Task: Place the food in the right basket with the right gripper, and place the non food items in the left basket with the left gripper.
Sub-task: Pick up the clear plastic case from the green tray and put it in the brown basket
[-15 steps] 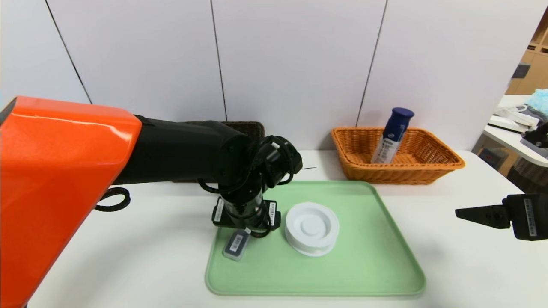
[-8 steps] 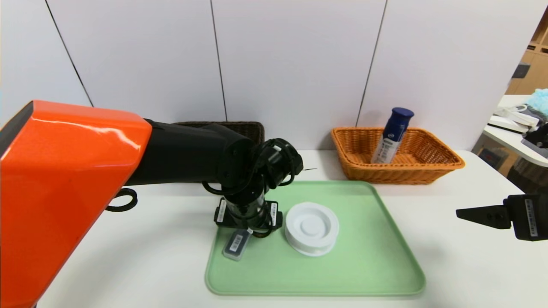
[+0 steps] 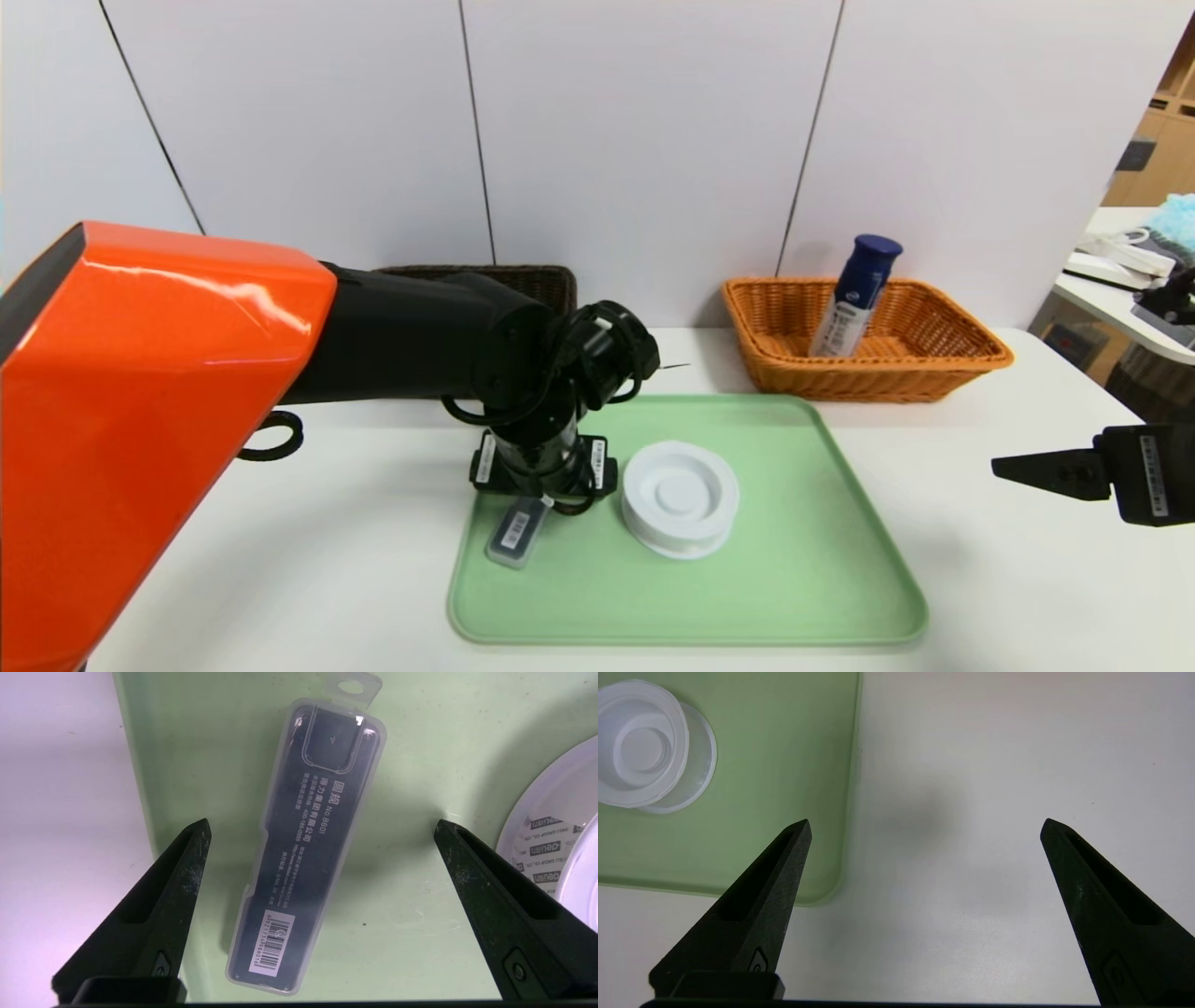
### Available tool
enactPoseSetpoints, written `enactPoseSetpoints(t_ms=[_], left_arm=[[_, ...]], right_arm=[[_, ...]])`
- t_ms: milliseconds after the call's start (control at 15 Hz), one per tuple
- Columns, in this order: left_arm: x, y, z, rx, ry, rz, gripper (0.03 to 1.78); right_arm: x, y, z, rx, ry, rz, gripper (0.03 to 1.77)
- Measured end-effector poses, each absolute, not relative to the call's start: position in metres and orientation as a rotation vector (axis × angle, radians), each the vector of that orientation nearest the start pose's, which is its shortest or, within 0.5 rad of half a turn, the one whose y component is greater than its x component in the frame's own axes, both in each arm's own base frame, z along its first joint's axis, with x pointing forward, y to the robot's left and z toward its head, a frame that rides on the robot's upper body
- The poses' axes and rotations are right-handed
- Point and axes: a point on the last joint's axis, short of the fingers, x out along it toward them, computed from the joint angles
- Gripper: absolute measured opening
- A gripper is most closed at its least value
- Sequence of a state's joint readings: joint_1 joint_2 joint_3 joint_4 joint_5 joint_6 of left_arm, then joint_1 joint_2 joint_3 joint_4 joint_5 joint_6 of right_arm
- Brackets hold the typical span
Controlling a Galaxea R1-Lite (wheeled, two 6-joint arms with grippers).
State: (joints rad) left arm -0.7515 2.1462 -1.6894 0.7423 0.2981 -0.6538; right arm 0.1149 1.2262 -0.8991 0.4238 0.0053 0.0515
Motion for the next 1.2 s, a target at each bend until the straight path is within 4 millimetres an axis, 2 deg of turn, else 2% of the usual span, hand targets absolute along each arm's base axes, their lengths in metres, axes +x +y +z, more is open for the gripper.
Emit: enactPoseSetpoints(t_ms=[133, 333, 600, 667, 1200], left_arm=[[0.29, -0.261, 0.1474, 0.02, 1.101, -0.038, 1.68], [0.2908, -0.2601, 0.1471, 0.02, 1.102, -0.035, 1.19], [0.2921, -0.2584, 0.1467, 0.02, 1.104, -0.028, 0.79], [0.2925, -0.2576, 0.1465, 0.018, 1.106, -0.026, 0.62], [0.29, -0.255, 0.1514, 0.022, 1.106, -0.03, 0.58]], right_arm=[[0.1619, 0.0189, 0.226, 0.007, 0.759, 0.096, 1.69], [0.1623, 0.019, 0.225, 0.007, 0.763, 0.096, 1.69], [0.1631, 0.019, 0.2253, 0.006, 0.763, 0.096, 1.69], [0.1633, 0.0191, 0.2256, 0.006, 0.762, 0.097, 1.69], [0.1637, 0.0192, 0.2256, 0.012, 0.763, 0.107, 1.69]])
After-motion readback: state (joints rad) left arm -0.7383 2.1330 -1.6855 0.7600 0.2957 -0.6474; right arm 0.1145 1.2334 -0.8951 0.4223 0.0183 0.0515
